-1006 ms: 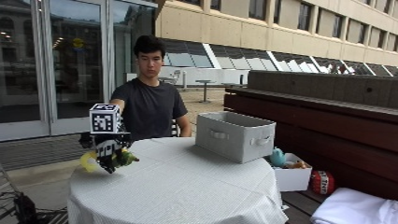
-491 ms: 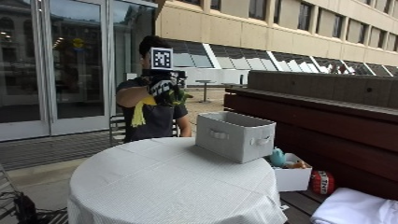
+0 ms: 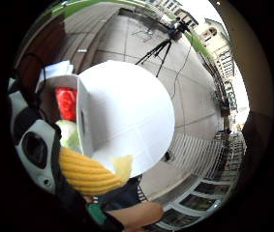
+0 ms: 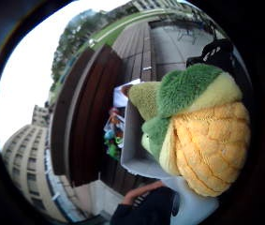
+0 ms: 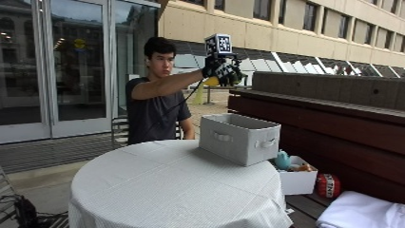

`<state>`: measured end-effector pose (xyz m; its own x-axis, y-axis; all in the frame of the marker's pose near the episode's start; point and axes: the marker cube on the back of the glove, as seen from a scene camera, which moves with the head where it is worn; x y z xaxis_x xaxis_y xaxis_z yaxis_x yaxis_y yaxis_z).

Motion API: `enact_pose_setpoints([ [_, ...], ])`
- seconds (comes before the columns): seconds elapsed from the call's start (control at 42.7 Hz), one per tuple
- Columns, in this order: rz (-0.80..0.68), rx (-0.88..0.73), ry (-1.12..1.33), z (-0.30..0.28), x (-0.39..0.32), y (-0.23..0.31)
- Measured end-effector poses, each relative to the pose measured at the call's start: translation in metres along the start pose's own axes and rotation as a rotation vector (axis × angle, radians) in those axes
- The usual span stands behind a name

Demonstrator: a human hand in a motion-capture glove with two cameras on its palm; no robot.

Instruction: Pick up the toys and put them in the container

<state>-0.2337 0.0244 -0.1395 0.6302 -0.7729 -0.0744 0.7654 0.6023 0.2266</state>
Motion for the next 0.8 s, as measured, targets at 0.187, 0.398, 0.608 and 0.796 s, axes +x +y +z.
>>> enact_pose_setpoints([
  [0.187,-0.135,-0.047,-0.027,0.021,-0.076,-0.001],
  [0.398,-0.207,-0.102,0.012,0.064,-0.067,-0.041],
  [0.608,-0.193,-0.228,-0.046,0.067,-0.088,-0.009],
  [0.796,-0.177,-0.213,-0.016,0.062,-0.079,0.005],
])
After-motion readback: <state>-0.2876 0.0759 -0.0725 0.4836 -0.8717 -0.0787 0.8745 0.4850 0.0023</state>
